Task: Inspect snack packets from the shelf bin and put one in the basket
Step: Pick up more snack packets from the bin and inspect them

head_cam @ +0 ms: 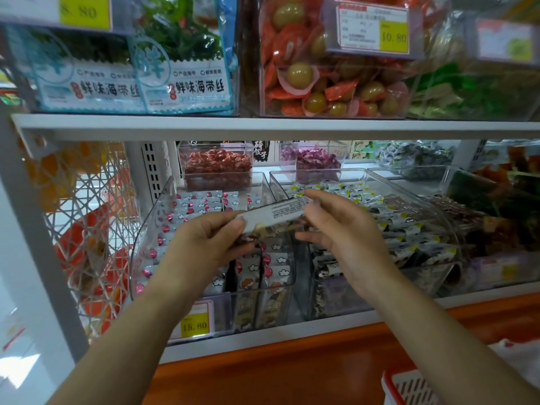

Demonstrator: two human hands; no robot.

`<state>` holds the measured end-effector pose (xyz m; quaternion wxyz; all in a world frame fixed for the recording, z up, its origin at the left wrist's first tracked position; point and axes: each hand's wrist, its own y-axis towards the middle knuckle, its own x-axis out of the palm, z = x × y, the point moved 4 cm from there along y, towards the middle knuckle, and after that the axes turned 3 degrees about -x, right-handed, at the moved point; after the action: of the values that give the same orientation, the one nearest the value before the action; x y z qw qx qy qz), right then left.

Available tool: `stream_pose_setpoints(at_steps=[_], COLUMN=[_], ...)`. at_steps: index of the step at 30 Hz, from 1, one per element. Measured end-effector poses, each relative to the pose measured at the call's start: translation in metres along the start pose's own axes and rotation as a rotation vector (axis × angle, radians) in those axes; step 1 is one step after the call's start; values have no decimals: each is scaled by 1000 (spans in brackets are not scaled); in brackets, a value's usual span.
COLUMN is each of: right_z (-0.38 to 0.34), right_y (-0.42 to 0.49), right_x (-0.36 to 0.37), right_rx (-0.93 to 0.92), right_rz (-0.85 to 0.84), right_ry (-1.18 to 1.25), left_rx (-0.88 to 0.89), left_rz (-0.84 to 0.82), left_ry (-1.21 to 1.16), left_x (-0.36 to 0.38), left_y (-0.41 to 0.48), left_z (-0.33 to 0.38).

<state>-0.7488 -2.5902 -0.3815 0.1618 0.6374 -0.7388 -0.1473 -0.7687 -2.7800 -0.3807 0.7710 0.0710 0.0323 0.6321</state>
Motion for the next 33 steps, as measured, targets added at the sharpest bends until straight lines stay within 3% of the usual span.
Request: stream_pose_setpoints(at_steps=[2,5,8,11,15,19,28,33], right_z=[-2,-5,-5,-3,7,22,34,36], right_y=[2,16,44,79,120,140,160,171], right_x=[2,0,-7,-9,-2,6,20,41], right_rx=[-52,-81,-55,-54,-59,-63,-171,-309], right_rz=[-56,33,197,276,252,245,215,31], right_ry=[-179,-206,-140,-114,-171,-245,-504,-741], left_rx=[11,36,192,241,184,78,41,94], left_rz=[35,83,170,52,-153,-276,-276,-320], left_ry=[35,92,509,932,1245,1365,1364,1431], left_x=[1,2,-1,5,17,23,24,15], left_y=[2,14,46,94,149,178,185,162], left_z=[2,7,14,8,-15,-35,-48,-40])
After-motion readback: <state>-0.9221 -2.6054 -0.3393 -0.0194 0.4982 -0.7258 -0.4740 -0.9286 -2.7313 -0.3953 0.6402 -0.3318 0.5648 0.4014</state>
